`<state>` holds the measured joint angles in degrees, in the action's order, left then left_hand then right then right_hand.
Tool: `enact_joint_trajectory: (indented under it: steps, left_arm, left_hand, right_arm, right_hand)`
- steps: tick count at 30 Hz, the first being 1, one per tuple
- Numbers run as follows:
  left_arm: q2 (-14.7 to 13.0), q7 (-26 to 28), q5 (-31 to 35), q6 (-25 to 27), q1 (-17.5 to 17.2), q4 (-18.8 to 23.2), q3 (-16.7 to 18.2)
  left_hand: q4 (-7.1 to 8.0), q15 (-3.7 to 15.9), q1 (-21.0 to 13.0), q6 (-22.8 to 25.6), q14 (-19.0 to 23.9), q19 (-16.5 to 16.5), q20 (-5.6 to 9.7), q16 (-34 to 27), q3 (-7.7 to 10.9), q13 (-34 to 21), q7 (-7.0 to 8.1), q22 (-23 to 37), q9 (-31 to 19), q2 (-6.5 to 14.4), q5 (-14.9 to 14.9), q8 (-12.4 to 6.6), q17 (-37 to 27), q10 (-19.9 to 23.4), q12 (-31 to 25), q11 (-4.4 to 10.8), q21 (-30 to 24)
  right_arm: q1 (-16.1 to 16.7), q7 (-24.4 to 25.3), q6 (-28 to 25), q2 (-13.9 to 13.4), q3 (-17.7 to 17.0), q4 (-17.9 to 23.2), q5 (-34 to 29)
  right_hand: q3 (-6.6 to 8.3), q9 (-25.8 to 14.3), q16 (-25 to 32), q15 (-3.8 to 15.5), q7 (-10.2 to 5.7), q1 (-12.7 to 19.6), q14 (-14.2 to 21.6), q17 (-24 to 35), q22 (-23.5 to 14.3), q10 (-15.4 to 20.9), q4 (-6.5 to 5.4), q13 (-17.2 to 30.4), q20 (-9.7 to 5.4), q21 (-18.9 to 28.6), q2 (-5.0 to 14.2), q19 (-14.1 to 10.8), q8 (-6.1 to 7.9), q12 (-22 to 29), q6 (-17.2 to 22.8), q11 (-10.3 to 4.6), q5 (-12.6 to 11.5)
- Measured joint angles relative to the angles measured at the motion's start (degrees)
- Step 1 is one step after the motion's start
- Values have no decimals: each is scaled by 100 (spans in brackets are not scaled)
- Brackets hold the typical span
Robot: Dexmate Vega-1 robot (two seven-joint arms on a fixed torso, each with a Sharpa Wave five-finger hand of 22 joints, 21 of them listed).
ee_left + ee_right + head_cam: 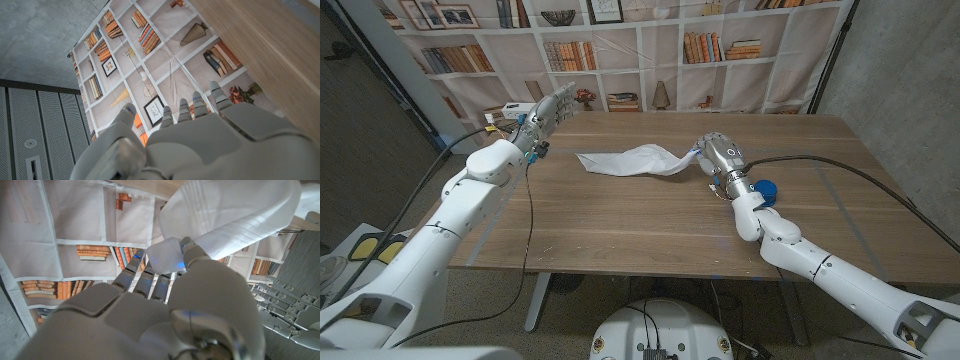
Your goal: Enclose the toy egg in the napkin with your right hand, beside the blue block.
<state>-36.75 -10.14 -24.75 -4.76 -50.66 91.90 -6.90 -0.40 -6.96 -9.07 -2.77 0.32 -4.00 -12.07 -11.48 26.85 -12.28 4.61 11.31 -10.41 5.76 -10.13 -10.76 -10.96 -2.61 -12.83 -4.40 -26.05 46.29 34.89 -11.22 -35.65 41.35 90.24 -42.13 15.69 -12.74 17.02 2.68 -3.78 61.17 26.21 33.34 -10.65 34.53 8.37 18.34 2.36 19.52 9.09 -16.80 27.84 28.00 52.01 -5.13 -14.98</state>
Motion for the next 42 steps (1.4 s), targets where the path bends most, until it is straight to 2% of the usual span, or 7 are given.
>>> enact_joint_trajectory:
  steps: [9, 24, 28, 30, 38, 39, 42]
  left_arm:
    - [-28, 147, -72, 70, -274, 182, 154]
    - [9, 338, -156, 31, -704, 386, 418]
    - [34, 376, -170, 2, -800, 415, 473]
    - [44, 389, -182, -13, -831, 425, 490]
    - [44, 459, -224, -53, -831, 425, 490]
    - [112, 462, -225, -54, -1003, 466, 591]
    - [121, 498, -239, -60, -1027, 475, 607]
  left_hand:
    - [0, 0, 30, 0, 0, 0, 0, 0, 0, 0, 0, 0, 0, -30, 0, 0, 0, 0, 0, 0, 21]
    - [0, 0, 30, 0, 0, 0, 0, 0, 0, 0, 0, 0, 0, -30, 0, 0, 0, 0, 0, 0, 21]
    - [0, 0, 30, 0, 0, 0, 0, 0, 0, 0, 0, 0, 0, -30, 0, 0, 0, 0, 0, 0, 21]
    - [0, 0, 30, 0, 0, 0, 0, 0, 0, 0, 0, 0, 0, -30, 0, 0, 0, 0, 0, 0, 21]
    - [0, 0, 30, 0, 0, 0, 0, 0, 0, 0, 0, 0, 0, -30, 0, 0, 0, 0, 0, 0, 43]
    - [0, 0, 30, 0, 0, 0, 0, 0, 0, 0, 0, 0, 0, -30, 0, 0, 0, 0, 0, 0, 43]
    - [0, 0, 32, 0, 0, 0, 0, 0, 0, 0, 0, 0, 0, -29, 0, 0, 0, 0, 0, 0, 43]
  right_arm:
    - [-454, 309, 472, 214, 185, -423, -116]
    - [-1309, 389, 1128, 654, 683, -1343, -386]
    - [-1477, 392, 1159, 766, 788, -1556, -398]
    - [-1624, 406, 1304, 869, 872, -1755, -452]
    - [-2105, 406, 1304, 1227, 1177, -2485, -452]
    - [-2179, 441, 1615, 1286, 1227, -2609, -512]
    - [-2322, 445, 1665, 1404, 1330, -2877, -517]
  right_hand:
    - [7, 11, 0, 0, -3, 1, 0, 0, -1, 28, -7, -11, -31, 0, -2, -31, 19, 0, 2, -28, 37]
    - [6, 38, 0, -10, -12, 30, 51, 27, -1, 61, -6, -27, -62, 0, -34, -61, 17, 0, 13, -61, 59]
    - [6, 37, 0, -10, -12, 37, 51, 27, -1, 61, -6, -27, -62, 0, -40, -61, 16, 0, 13, -61, 80]
    - [6, 36, 0, -10, -12, 37, 51, 27, -1, 59, -6, -27, -62, 0, -41, -61, 15, 0, 13, -63, 80]
    - [5, 50, 0, -10, -12, 37, 50, 26, -2, 80, -5, -26, -61, 0, -41, -61, -4, -1, 13, -104, 80]
    - [5, 53, 0, -10, -12, 37, 50, 26, -2, 80, -5, -26, -61, 0, -41, -61, -5, -1, 13, -104, 80]
    - [5, 61, 0, -10, -12, 37, 50, 53, -2, 80, -5, -26, -61, 0, -41, -61, -5, -1, 13, -104, 80]
